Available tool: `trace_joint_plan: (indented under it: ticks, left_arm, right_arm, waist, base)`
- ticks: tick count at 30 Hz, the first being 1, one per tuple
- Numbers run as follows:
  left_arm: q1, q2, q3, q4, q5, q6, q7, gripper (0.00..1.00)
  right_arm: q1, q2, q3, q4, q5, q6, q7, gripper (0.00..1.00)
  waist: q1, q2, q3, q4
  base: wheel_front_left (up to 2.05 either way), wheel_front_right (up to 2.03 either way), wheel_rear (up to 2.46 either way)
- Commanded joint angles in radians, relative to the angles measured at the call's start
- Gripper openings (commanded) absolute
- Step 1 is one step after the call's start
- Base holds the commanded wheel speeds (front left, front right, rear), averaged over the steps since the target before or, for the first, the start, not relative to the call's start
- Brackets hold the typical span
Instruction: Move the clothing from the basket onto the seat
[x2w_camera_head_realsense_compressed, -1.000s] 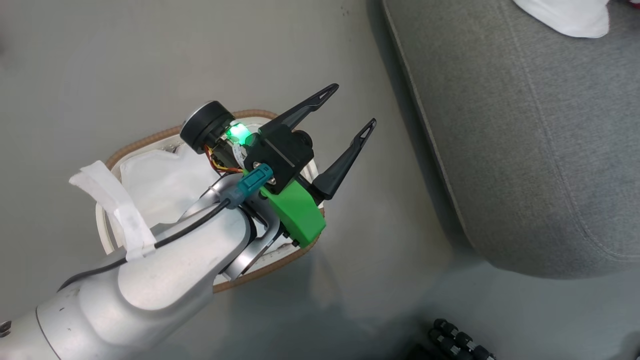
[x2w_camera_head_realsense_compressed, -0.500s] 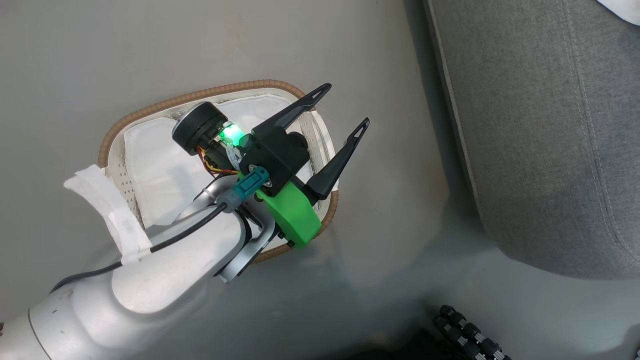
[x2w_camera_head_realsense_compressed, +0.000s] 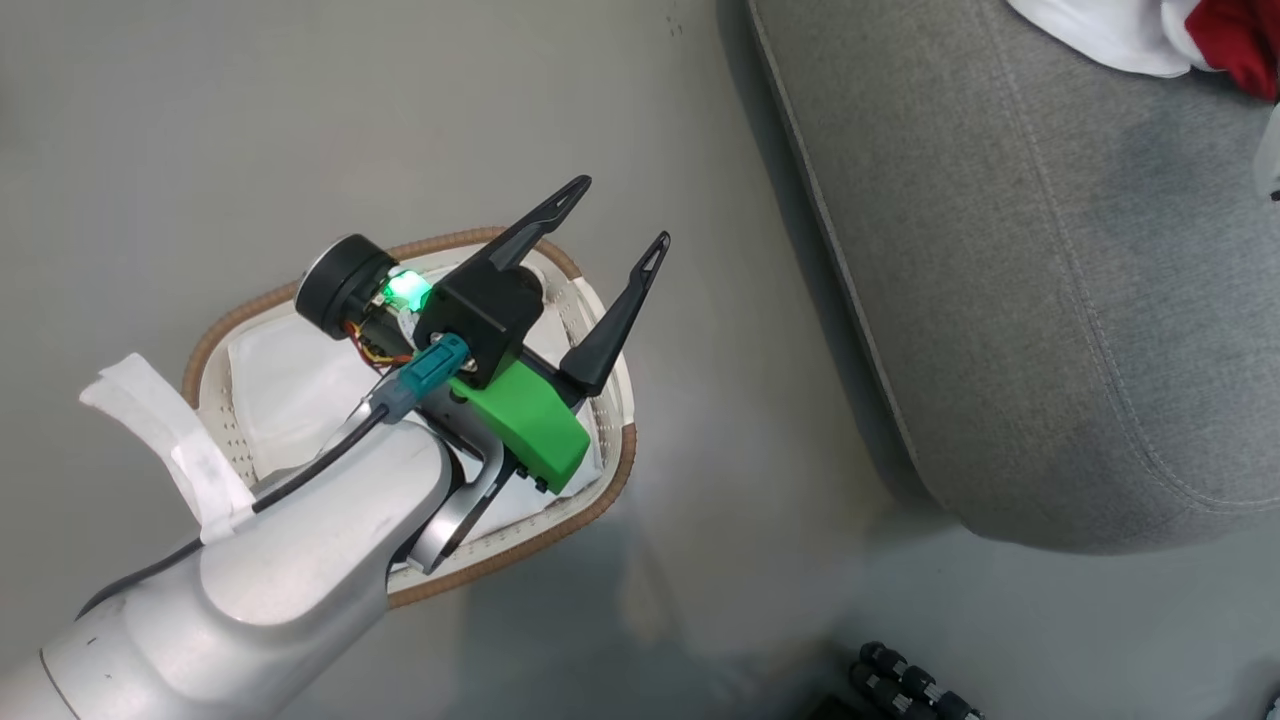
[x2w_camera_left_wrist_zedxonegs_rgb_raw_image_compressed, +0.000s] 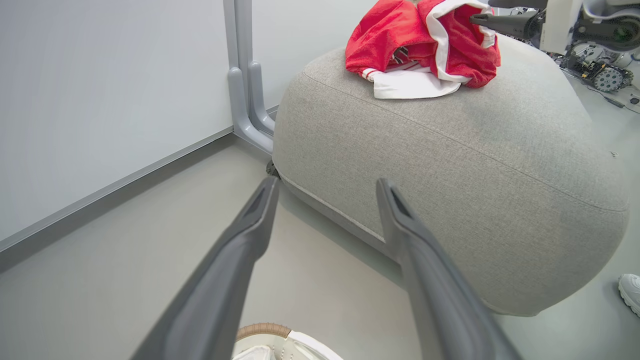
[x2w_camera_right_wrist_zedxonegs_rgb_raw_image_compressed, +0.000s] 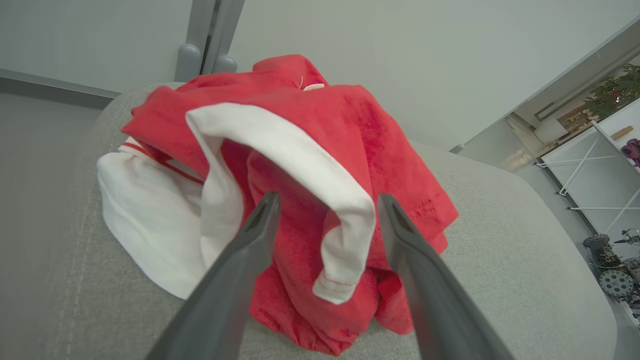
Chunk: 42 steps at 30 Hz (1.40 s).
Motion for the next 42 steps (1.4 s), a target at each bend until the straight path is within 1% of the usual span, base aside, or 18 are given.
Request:
trace_joint_plan:
  ticks: [1,5,9,13,15,18,20,23,27,31,38,42]
  left_arm:
    - [0.022,0.000,0.004,0.014,-0.015,0.003,-0.016,1.00]
    - [0.056,-0.015,0.021,0.049,-0.039,0.002,-0.052,1.00]
    - [0.095,-0.030,0.044,0.086,-0.071,0.001,-0.086,1.00]
    - [0.141,-0.047,0.084,0.123,-0.090,0.001,-0.110,1.00]
    - [0.169,-0.055,0.113,0.141,-0.097,0.001,-0.115,1.00]
    - [0.217,-0.062,0.178,0.155,-0.098,0.005,-0.118,1.00]
    - [0.261,-0.069,0.232,0.155,-0.083,0.003,-0.119,1.00]
    - [0.333,-0.073,0.319,0.155,-0.058,-0.001,-0.118,1.00]
    - [0.436,-0.079,0.436,0.149,-0.029,-0.006,-0.118,1.00]
    - [0.537,-0.096,0.526,0.149,0.009,-0.024,-0.118,1.00]
    - [0.679,-0.167,0.636,0.165,0.069,-0.046,-0.118,1.00]
    - [0.747,-0.196,0.697,0.173,0.095,-0.060,-0.118,1.00]
  right_arm:
    - [0.029,-0.002,0.007,-0.011,0.015,-0.001,-0.004,1.00]
    - [0.064,-0.022,0.028,-0.033,0.039,-0.001,-0.005,1.00]
    - [0.084,-0.034,0.047,-0.049,0.061,-0.001,-0.005,1.00]
    - [0.092,-0.032,0.058,-0.057,0.086,-0.001,-0.005,1.00]
    - [0.106,-0.021,0.057,-0.063,0.103,-0.001,-0.005,1.00]
    - [0.138,0.008,0.039,-0.080,0.137,-0.001,-0.005,1.00]
    - [0.167,0.024,0.037,-0.095,0.150,-0.001,-0.005,1.00]
    - [0.229,0.064,0.030,-0.128,0.165,-0.001,-0.005,1.00]
    - [0.314,0.118,0.023,-0.184,0.165,-0.001,-0.005,1.00]
    - [0.407,0.172,0.007,-0.258,0.153,-0.001,-0.005,1.00]
    - [0.604,0.292,-0.035,-0.404,0.122,-0.001,-0.005,1.00]
    - [0.713,0.348,-0.021,-0.474,0.124,-0.001,-0.005,1.00]
  waist:
    - [-0.0001,0.0000,-0.070,-0.019]
    - [-0.0001,0.0000,-0.133,-0.006]
    - [-0.0001,0.0000,-0.197,0.021]
    - [-0.0001,0.0000,-0.262,0.061]
    - [-0.0001,0.0000,-0.292,0.085]
    - [-0.0001,0.0000,-0.337,0.124]
    - [-0.0001,0.0000,-0.363,0.150]
    - [-0.0001,0.0000,-0.398,0.188]
    - [-0.0001,0.0000,-0.430,0.228]
    - [-0.0001,0.0000,-0.465,0.262]
    - [-0.0001,0.0000,-0.526,0.313]
    - [-0.0001,0.0000,-0.551,0.325]
  base:
    - [0.00,0.00,0.00]
    - [0.00,0.00,0.00]
    - [0.00,0.00,0.00]
    - [0.00,0.00,0.00]
    - [0.00,0.00,0.00]
    - [0.00,0.00,0.00]
    - [0.00,0.00,0.00]
    - [0.00,0.00,0.00]
    - [0.00,0.00,0.00]
    - [0.00,0.00,0.00]
    - [0.00,0.00,0.00]
    - [0.00,0.00,0.00]
